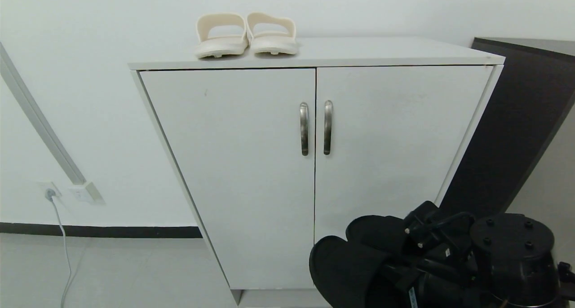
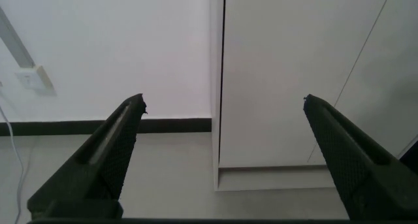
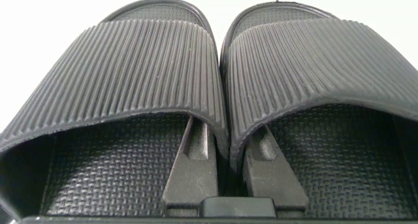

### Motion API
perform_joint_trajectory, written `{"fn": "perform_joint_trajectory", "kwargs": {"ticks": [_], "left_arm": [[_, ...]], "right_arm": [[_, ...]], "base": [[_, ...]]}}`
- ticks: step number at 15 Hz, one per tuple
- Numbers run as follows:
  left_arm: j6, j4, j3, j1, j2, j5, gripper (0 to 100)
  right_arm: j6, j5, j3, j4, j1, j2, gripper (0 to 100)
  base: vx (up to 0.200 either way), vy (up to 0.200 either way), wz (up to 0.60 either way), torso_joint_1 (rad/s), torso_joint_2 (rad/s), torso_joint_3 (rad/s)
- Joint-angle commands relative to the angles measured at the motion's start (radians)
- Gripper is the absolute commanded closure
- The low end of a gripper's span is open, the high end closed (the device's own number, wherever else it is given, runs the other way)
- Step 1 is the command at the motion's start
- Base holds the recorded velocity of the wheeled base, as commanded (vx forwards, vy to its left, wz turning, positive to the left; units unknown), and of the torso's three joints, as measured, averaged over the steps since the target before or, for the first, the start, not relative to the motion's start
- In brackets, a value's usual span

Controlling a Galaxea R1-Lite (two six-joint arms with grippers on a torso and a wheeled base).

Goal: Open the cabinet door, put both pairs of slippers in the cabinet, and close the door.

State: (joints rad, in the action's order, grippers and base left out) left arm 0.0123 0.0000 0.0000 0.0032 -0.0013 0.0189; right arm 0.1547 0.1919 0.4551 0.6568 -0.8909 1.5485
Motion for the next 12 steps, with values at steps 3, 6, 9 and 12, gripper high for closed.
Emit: {"fn": "perform_joint_trajectory", "kwargs": {"ticks": [3,6,9,12], "left_arm": [[-0.005,0.000,0.000,0.000,0.001,0.001,0],[-0.006,0.000,-0.002,0.000,0.001,0.001,0],[-0.012,-0.005,-0.012,0.000,0.001,0.058,0],[-0.048,0.061,-0.212,0.000,0.081,0.030,0]], "right_arm": [[0.000,0.000,-0.007,0.000,0.000,0.005,100],[0.000,0.000,-0.009,0.000,0.000,0.005,100],[0.000,-0.002,-0.010,0.000,0.000,0.001,100],[0.000,-0.002,-0.012,0.000,-0.002,0.016,100]], "base": [[0.000,0.000,0.00,0.000,0.00,0.000],[0.000,0.000,0.00,0.000,0.00,0.000],[0.000,0.000,0.00,0.000,0.00,0.000],[0.000,0.000,0.00,-0.002,0.15,0.102]]}}
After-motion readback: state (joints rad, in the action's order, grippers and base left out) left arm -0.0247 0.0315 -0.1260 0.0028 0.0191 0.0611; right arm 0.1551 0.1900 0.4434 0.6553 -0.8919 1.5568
